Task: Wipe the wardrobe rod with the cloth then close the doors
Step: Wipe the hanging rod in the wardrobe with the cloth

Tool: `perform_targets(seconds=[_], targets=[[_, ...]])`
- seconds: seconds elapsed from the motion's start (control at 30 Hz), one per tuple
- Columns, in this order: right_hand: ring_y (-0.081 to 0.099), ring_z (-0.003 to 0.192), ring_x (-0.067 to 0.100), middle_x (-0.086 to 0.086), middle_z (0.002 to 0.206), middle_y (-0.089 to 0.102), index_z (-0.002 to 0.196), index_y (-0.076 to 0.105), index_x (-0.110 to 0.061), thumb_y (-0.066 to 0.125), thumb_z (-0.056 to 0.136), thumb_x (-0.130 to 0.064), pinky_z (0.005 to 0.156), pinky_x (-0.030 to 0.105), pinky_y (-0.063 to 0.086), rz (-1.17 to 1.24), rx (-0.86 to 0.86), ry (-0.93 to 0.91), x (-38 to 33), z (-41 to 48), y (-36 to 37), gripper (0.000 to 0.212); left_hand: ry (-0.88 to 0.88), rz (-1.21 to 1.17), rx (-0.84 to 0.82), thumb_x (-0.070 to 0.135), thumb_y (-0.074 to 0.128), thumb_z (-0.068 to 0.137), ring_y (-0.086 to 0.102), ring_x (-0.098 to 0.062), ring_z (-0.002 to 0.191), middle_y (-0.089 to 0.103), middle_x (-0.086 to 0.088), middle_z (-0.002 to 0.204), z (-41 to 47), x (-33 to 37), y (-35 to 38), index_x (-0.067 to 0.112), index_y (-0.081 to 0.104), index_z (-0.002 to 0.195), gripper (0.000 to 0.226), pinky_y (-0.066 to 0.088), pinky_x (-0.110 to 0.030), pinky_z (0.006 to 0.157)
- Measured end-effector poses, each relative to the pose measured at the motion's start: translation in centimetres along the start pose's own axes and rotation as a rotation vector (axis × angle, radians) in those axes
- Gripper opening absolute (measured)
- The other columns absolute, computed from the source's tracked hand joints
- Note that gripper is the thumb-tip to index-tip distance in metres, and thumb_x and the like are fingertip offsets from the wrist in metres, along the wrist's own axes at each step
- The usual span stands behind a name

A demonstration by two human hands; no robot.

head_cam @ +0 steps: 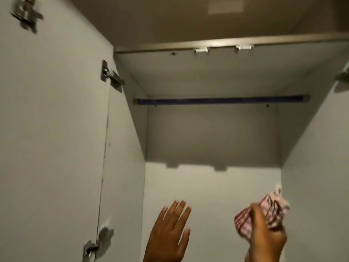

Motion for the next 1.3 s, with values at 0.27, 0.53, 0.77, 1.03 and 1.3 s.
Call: perform_targets(seconds=[0.27,0.53,0.77,1.03,1.3], targets=[[0.058,0.130,0.033,0.019,0.152,0.049,0.107,0.072,-0.012,0.079,0.090,-0.017,0.107,0.028,0.047,-0.420,-0.228,-1.032,-16.2,7.5,26.0,0.019,-0.134,0.073,0.411,0.039,0.052,0.103,0.022,-0.020,0.167,0.026,0.001,0.180,18.9,-7.6,-11.9,0.024,0.031,0.170,0.072,0.018,-0.047,0.135],[0.066,0.128,0.036,0.009,0.133,0.073,0.107,0.071,-0.027,0.057,0.089,-0.076,0.101,0.046,0.056,-1.424,-0.711,-1.052,-13.5,13.0,35.8,0.054,-0.236,0.201,0.361,0.044,0.041,0.105,0.010,-0.020,0.169,0.018,-0.002,0.181,30.2,-10.6,-17.0,0.023,0.012,0.173,0.076,0.002,-0.048,0.138],[0.060,0.090,0.022,0.006,0.114,0.071,0.118,0.056,-0.026,0.036,0.101,-0.071,0.079,0.038,0.048,-1.391,-0.846,-1.016,-10.8,12.6,39.0,0.053,-0.308,0.298,0.208,0.043,0.046,0.102,0.021,-0.026,0.165,0.024,-0.006,0.179,31.5,-13.6,-16.8,0.017,0.012,0.172,0.082,0.003,-0.047,0.139],[0.056,0.134,0.038,0.012,0.150,0.056,0.163,0.037,-0.019,0.061,0.103,-0.044,0.114,0.049,0.040,-1.354,-0.860,-1.404,-9.6,4.6,46.4,0.070,-0.326,0.335,0.144,0.034,0.047,0.097,0.011,-0.022,0.169,0.005,0.000,0.183,33.2,-13.5,-17.0,0.021,-0.002,0.174,0.092,0.004,-0.050,0.137],[0.057,0.130,0.035,0.011,0.145,0.056,0.156,0.044,-0.018,0.062,0.104,-0.027,0.113,0.048,0.044,-1.347,-0.744,-1.492,-11.2,10.6,42.9,0.056,-0.382,0.360,0.242,0.032,0.054,0.097,0.043,-0.034,0.152,0.042,-0.012,0.169,35.0,-10.5,-16.8,0.013,0.035,0.166,0.074,0.016,-0.045,0.136]])
Point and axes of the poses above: each hand's wrist, its own z-axis towards the middle knuckle, its own y-axis out of the palm, x = y × z, the point moved 6 cm from there along z, towards the middle knuckle
